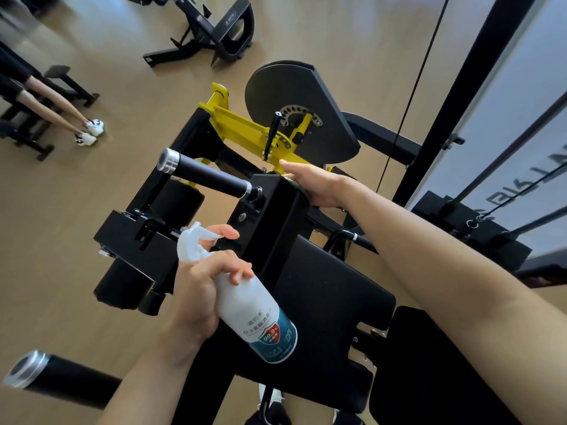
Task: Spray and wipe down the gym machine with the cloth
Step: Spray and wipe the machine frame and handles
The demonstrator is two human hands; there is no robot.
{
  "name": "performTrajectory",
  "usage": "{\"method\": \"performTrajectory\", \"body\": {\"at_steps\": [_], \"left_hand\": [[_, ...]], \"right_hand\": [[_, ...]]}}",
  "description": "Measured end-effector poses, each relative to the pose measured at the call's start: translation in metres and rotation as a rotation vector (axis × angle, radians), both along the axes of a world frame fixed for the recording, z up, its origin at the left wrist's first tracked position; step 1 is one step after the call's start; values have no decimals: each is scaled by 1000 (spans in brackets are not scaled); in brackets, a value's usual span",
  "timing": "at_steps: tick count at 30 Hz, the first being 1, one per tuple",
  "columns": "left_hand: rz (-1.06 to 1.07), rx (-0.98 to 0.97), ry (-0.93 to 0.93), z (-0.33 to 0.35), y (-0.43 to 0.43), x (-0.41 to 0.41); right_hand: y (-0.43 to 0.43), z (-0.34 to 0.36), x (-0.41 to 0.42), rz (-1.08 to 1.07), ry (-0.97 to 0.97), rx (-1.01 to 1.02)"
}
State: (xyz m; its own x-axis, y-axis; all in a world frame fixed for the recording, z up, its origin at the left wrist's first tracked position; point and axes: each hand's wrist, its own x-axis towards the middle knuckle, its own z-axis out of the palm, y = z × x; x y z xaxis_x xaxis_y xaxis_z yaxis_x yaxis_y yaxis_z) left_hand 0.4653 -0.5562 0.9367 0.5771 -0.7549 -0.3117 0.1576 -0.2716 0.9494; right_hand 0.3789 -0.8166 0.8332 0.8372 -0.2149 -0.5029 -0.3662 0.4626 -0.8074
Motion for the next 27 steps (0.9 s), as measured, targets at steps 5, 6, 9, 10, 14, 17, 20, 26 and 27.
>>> {"method": "performTrajectory", "body": {"at_steps": [5,6,9,10,14,17,20,26,27], "left_hand": [[2,1,3,0,0,-3],[6,-1,2,1,0,-4],[9,-3,-14,3,2,-4],[8,-2,-19,3,3,-4],[19,-2,-38,5,5,-2],[27,-7,-40,7,6,-3],[16,8,-45,9,4,-6],[-11,23,-40,8,-4,-12],[-11,24,-41,8,-5,-12]], "right_hand": [[11,-16,-28,-72,-139,69],[12,-18,-32,-68,-164,79],[8,-13,-37,-51,-203,105],[6,-10,-34,-47,-210,131],[-5,-2,-7,-96,-161,254],[-9,-7,14,-105,-59,230],[-6,-14,14,-118,-26,250],[6,-35,-31,-166,-223,507],[8,-36,-36,-170,-242,511]]}}
